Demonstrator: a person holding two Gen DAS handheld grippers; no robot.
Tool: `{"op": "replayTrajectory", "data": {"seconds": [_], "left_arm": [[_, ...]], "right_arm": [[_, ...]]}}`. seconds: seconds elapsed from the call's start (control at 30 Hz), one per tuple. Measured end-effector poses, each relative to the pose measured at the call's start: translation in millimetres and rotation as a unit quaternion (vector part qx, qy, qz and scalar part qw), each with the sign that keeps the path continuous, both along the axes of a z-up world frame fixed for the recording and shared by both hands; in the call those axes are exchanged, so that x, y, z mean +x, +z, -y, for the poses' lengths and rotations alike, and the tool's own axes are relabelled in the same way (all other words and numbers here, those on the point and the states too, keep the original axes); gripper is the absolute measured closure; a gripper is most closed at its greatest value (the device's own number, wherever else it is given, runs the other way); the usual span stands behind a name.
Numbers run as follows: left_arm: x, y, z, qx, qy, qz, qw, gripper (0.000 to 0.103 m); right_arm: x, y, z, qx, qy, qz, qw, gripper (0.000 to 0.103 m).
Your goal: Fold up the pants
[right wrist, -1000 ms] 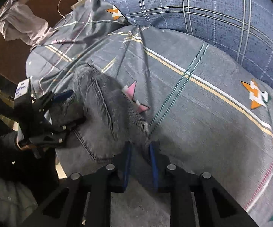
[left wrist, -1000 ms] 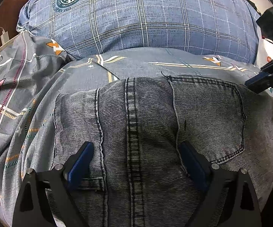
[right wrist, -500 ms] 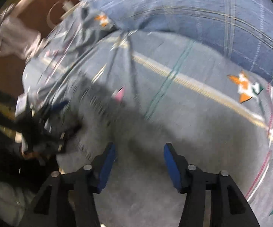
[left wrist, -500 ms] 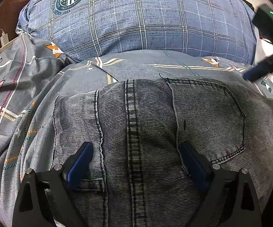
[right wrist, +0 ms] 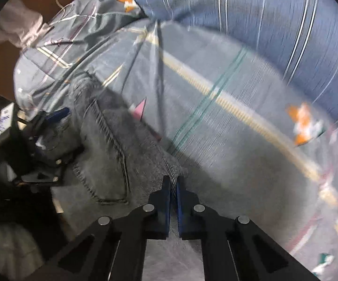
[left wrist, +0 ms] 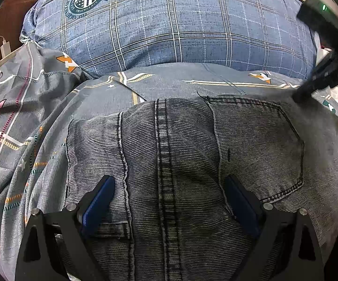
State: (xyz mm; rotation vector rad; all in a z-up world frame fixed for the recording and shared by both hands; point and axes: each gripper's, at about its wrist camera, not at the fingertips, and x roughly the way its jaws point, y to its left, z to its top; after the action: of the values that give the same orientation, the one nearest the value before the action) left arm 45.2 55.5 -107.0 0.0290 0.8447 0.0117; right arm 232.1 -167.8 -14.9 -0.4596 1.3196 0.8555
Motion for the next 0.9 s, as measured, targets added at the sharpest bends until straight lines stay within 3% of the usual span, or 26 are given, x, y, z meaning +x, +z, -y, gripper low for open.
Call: {"op": "replayTrajectory", "data": {"seconds": [0.1, 0.2, 0.3, 0.4, 0.5, 0.6, 0.7, 0.73, 0.77, 0.8, 0.83, 0.9], "left_arm": [[1.1, -0.1, 0.1, 0.001, 0.003, -0.002, 1.0, 0.008], [2.2, -0.3, 1.8, 0.008, 0.0, -0.004, 1.0, 0.008], [2.5, 1.3, 1.5, 0.006, 0.004, -0.009, 0.9999, 0.008], [3.9, 7.3, -1.4, -0.009, 0.016, -0.026, 0.9995, 0.008], [-1.2, 20.1, -3.1, -0.032, 0.022, -0.028, 0.9989, 0.008], [-10.0, 34.5, 3.0, -0.029, 0.014, -0.007, 0.9995, 0.008], [-10.1, 22.6, 13.1, -0.004, -0.007, -0.027, 0.9996, 0.008], [-6.8, 11.7, 15.4, 0.008, -0.011, -0.045, 0.9989, 0.008], [-4.1, 1.9, 16.4, 0.017, -0.013, -0.06, 0.998, 0.006], [-7.0, 4.4, 15.8, 0.017, -0.009, -0.045, 0.9988, 0.006], [-7.0, 7.4, 17.0, 0.021, -0.007, -0.053, 0.9984, 0.006], [-8.0, 19.5, 19.3, 0.02, 0.004, -0.053, 0.9984, 0.006]], "right_arm": [[-4.3, 4.8, -11.8, -0.023, 0.007, 0.06, 0.998, 0.099], [9.1, -51.7, -6.3, -0.045, -0.031, 0.002, 0.999, 0.095], [8.2, -28.0, 8.6, 0.007, -0.077, 0.023, 0.997, 0.09], [-10.5, 10.7, 35.0, 0.017, -0.12, 0.066, 0.99, 0.087], [-42.2, 36.2, 82.0, 0.076, -0.198, 0.059, 0.975, 0.081], [-80.0, 22.3, 133.3, 0.149, -0.287, 0.026, 0.946, 0.066], [-94.2, -21.6, 180.8, 0.196, -0.384, -0.011, 0.902, 0.048], [-92.7, -46.2, 206.8, 0.192, -0.439, -0.024, 0.878, 0.05], [-93.0, -57.5, 222.7, 0.205, -0.467, -0.037, 0.86, 0.059], [-95.9, -61.6, 237.6, 0.246, -0.485, -0.054, 0.837, 0.061], [-100.8, -54.8, 245.3, 0.26, -0.494, -0.057, 0.828, 0.061], [-108.0, -33.8, 247.6, 0.256, -0.472, -0.016, 0.843, 0.057]]}}
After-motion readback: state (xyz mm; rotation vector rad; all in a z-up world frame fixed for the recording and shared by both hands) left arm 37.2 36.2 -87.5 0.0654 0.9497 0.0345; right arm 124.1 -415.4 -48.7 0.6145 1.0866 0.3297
